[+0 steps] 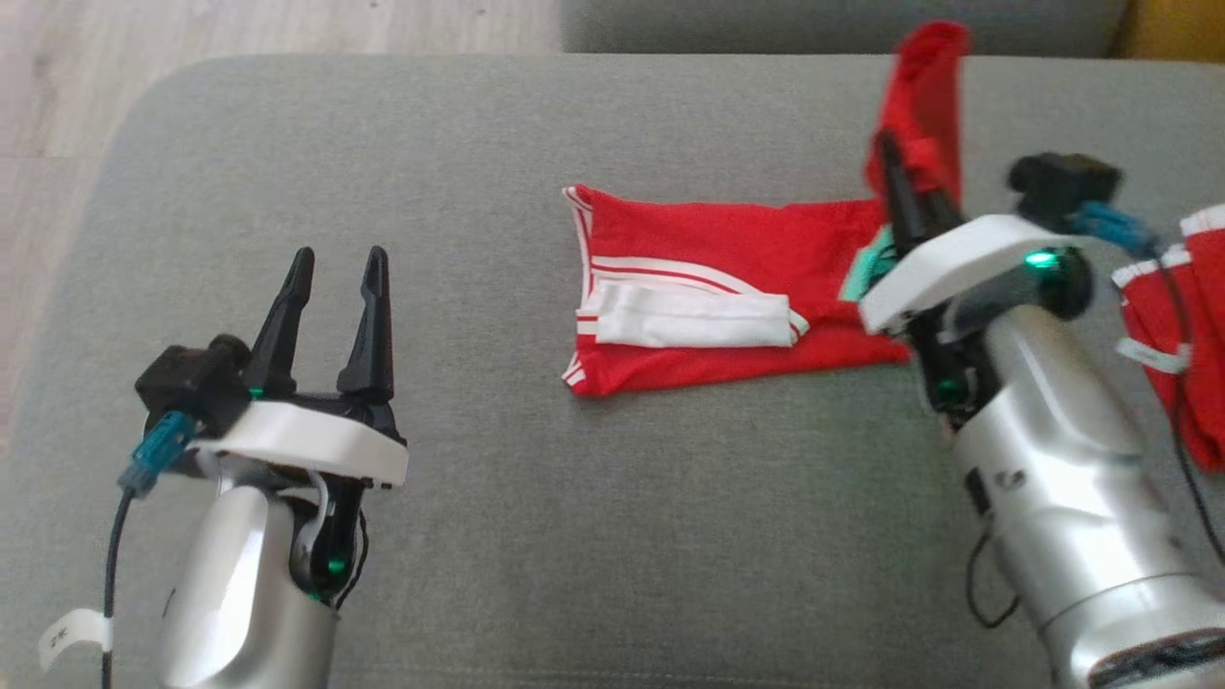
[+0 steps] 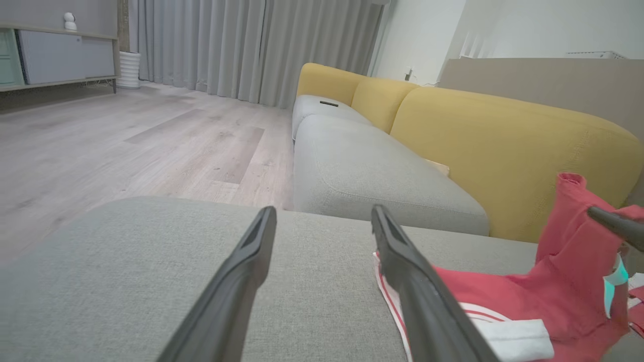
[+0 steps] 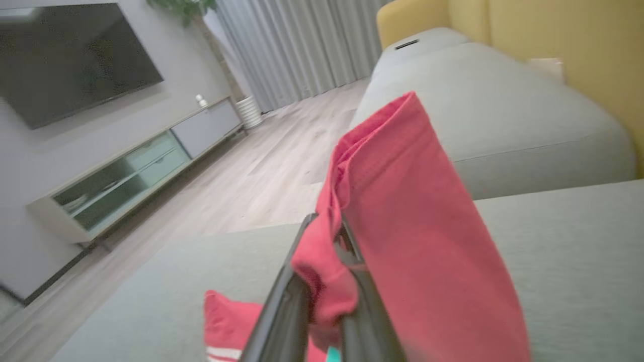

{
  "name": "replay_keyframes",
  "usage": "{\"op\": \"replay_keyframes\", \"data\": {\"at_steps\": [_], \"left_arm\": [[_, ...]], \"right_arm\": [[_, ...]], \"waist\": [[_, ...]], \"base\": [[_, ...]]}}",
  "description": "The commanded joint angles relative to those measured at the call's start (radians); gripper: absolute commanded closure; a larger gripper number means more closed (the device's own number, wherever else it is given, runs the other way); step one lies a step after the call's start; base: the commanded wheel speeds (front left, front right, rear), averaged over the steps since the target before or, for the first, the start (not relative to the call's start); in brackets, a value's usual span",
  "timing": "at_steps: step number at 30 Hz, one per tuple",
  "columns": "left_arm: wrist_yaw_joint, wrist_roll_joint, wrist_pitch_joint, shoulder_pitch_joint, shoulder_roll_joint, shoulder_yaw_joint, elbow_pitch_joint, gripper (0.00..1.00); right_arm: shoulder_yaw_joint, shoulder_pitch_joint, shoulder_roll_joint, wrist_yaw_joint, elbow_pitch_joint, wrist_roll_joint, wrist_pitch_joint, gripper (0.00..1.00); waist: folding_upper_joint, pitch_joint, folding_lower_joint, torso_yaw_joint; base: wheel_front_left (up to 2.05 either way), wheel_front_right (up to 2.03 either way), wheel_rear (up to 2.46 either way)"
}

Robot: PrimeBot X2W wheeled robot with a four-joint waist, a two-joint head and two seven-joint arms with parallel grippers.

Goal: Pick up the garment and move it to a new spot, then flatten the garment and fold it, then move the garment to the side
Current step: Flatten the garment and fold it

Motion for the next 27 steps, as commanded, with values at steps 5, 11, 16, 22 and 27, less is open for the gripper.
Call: {"op": "replay_keyframes", "data": {"at_steps": [5, 11, 16, 22, 27], "left_arm": [[-0.006, -0.012, -0.005, -0.015, 0.017, 0.023, -0.032, 0.00], [-0.006, -0.018, -0.005, -0.020, 0.012, 0.010, -0.026, 0.00], [-0.006, -0.022, -0.005, -0.025, 0.009, 0.000, -0.021, 0.00], [-0.006, -0.026, -0.005, -0.028, 0.005, -0.004, -0.017, 0.00], [-0.006, -0.025, -0.005, -0.021, 0.004, 0.003, -0.014, 0.00]], "right_arm": [[0.093, 0.020, 0.051, -0.001, -0.095, 0.010, 0.047, 1.00], [0.193, 0.046, 0.055, -0.001, -0.109, 0.077, 0.064, 1.00], [0.282, 0.055, 0.055, -0.001, -0.085, 0.136, 0.056, 1.00], [0.365, 0.061, 0.055, -0.001, -0.033, 0.181, 0.051, 0.55], [0.459, 0.065, 0.055, -0.001, -0.038, 0.264, 0.023, 0.00]], "waist": [[-0.0001, -0.008, 0.0001, 0.054], [-0.0001, 0.005, 0.0001, 0.109], [-0.0001, 0.022, 0.0001, 0.148], [-0.0001, 0.029, 0.0001, 0.172], [-0.0001, 0.027, 0.0001, 0.172]], "base": [[0.00, 0.00, 0.00], [0.00, 0.00, 0.00], [0.00, 0.00, 0.00], [0.00, 0.00, 0.00], [0.00, 0.00, 0.00]]}}
